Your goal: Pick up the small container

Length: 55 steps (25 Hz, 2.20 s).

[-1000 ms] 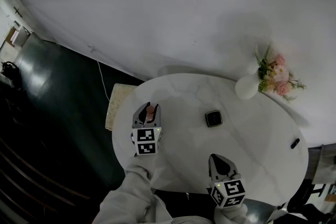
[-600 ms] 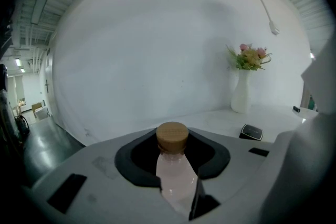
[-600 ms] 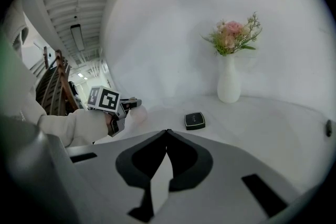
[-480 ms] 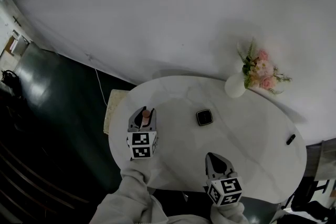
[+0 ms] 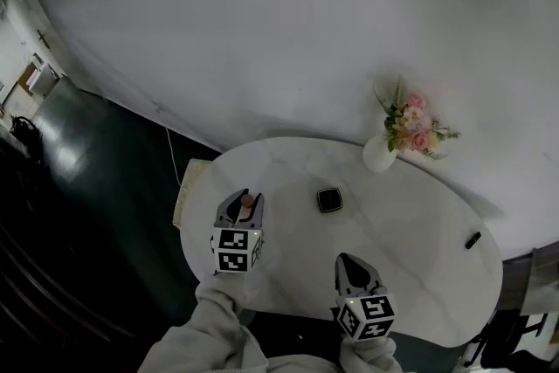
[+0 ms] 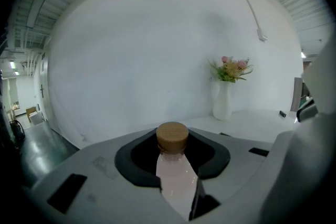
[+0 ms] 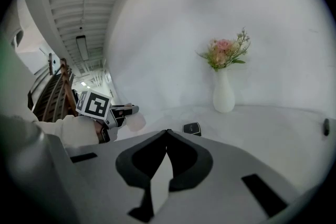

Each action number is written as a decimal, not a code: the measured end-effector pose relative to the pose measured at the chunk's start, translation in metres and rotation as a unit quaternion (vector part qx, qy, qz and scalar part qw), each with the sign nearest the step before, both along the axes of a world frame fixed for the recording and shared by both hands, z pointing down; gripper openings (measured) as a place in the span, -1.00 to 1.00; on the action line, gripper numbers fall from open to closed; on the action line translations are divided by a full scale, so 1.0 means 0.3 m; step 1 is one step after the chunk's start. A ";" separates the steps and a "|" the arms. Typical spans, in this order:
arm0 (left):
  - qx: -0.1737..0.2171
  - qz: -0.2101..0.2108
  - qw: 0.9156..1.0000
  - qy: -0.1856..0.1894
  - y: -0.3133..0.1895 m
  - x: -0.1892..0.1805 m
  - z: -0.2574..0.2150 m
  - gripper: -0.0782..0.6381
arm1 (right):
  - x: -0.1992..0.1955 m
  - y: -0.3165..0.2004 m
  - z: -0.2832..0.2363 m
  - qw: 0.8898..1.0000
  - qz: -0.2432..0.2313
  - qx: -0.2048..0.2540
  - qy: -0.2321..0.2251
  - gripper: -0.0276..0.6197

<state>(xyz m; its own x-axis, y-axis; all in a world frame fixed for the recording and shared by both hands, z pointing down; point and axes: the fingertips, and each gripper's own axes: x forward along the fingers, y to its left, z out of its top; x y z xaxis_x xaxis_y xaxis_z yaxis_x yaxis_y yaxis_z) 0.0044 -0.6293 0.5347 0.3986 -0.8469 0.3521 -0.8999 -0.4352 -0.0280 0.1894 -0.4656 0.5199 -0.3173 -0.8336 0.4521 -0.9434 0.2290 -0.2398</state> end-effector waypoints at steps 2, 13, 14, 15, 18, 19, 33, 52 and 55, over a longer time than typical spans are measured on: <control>0.000 0.005 1.000 0.002 0.033 0.021 -0.015 -0.44 | 0.015 0.008 -0.008 1.000 0.001 0.004 -0.003 -0.76; 0.004 0.015 1.000 0.021 0.268 0.093 -0.114 -0.44 | 0.074 0.028 -0.062 0.999 -0.015 0.033 -0.004 -0.76; 0.004 0.015 1.000 0.023 0.291 0.097 -0.124 -0.44 | 0.076 0.031 -0.067 0.999 -0.019 0.035 -0.003 -0.76; 0.004 0.014 1.000 0.025 0.313 0.101 -0.132 -0.44 | 0.079 0.033 -0.071 0.999 -0.022 0.038 -0.001 -0.76; 0.006 0.011 0.999 0.032 0.377 0.111 -0.149 -0.44 | 0.094 0.044 -0.080 0.999 -0.027 0.044 0.002 -0.76; 0.008 0.009 0.999 0.035 0.400 0.113 -0.154 -0.44 | 0.099 0.051 -0.083 0.998 -0.029 0.047 0.003 -0.76; 0.040 0.001 0.996 0.076 0.666 0.168 -0.150 -0.44 | 0.270 0.173 -0.106 0.991 -0.005 0.117 0.061 -0.76; 0.037 0.012 0.997 0.062 0.709 0.204 -0.135 -0.44 | 0.273 0.233 -0.073 0.991 0.013 0.121 0.057 -0.77; 0.036 0.011 0.997 0.063 0.707 0.202 -0.130 -0.44 | 0.268 0.233 -0.066 0.991 0.010 0.118 0.056 -0.76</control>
<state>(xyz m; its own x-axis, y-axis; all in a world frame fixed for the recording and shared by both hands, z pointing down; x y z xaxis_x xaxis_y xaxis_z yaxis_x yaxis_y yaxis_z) 0.0651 -0.4172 0.4957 0.4547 -0.8586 0.2369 -0.8885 -0.4557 0.0535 0.2697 -0.3957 0.5002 -0.2578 -0.9263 0.2749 -0.9662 0.2466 -0.0750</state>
